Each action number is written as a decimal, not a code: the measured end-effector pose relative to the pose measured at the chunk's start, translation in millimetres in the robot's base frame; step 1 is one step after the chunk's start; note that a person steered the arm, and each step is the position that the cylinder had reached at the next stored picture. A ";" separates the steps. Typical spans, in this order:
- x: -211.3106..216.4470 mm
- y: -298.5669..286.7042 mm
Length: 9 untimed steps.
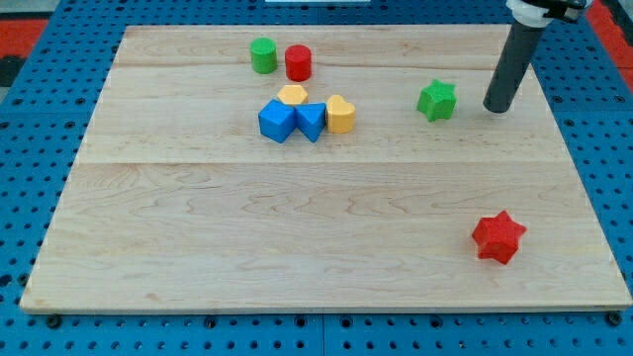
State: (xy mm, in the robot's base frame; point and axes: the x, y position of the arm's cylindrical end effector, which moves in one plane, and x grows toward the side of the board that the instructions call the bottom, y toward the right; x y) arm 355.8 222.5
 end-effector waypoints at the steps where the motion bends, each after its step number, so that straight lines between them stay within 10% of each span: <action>1: 2.9 0.0; 9: 37.5 5.2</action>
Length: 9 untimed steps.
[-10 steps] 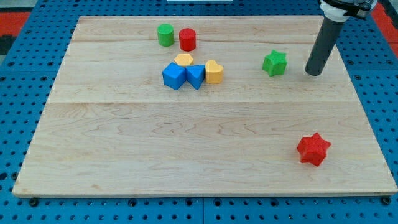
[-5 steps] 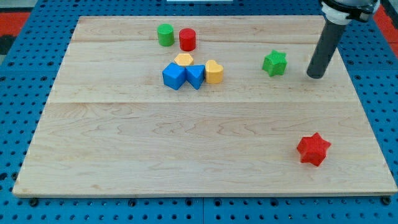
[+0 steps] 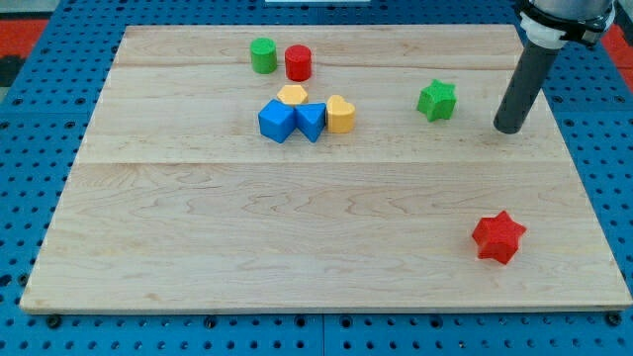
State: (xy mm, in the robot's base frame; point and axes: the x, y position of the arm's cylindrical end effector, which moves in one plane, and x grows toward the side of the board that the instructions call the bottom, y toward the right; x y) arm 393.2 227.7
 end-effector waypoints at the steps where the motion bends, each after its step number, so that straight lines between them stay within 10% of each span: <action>1: -3.2 -13.8; 9: -140.1 -73.8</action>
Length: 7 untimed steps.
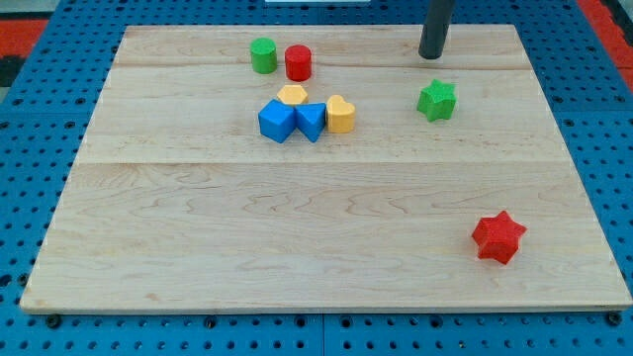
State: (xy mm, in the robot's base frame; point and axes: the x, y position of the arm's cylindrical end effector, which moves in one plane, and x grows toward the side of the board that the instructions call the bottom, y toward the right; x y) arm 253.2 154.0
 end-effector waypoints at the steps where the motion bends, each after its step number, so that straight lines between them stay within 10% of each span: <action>1: 11.7 -60.0; 7: 36.2 -163.0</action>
